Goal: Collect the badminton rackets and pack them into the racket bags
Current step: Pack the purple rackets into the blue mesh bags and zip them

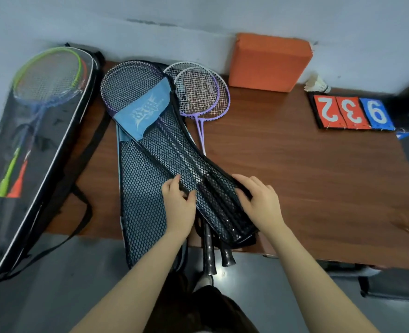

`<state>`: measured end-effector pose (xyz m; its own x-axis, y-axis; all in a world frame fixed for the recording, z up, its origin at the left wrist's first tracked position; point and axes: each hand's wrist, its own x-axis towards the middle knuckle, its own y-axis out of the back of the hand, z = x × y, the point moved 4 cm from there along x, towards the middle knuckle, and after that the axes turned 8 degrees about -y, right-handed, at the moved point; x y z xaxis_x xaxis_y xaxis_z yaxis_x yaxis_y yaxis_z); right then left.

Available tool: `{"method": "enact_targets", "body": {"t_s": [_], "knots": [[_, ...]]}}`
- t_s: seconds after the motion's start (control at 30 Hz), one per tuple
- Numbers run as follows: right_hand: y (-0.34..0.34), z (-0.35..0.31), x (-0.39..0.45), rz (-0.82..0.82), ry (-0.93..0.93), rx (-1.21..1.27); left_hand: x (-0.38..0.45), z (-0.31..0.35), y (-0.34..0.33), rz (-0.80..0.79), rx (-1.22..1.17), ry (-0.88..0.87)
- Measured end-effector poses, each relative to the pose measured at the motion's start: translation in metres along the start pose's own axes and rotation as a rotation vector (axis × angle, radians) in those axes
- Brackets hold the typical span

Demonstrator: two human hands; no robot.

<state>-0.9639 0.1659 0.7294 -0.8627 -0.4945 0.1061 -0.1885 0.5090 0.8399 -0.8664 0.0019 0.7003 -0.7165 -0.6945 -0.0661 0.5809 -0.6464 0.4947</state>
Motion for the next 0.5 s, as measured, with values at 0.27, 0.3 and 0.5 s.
{"method": "enact_targets", "body": {"t_s": [0.27,0.3,0.5], "knots": [[-0.046,-0.042,-0.007,-0.328,-0.124,0.184,-0.017,-0.026,0.065,0.073,0.086,0.005],[-0.054,-0.049,-0.004,-0.337,-0.105,0.178,-0.018,-0.031,0.069,0.071,0.11,0.02],[-0.082,-0.079,0.028,-0.317,-0.031,0.17,0.01,-0.053,0.084,0.019,0.226,0.032]]}}
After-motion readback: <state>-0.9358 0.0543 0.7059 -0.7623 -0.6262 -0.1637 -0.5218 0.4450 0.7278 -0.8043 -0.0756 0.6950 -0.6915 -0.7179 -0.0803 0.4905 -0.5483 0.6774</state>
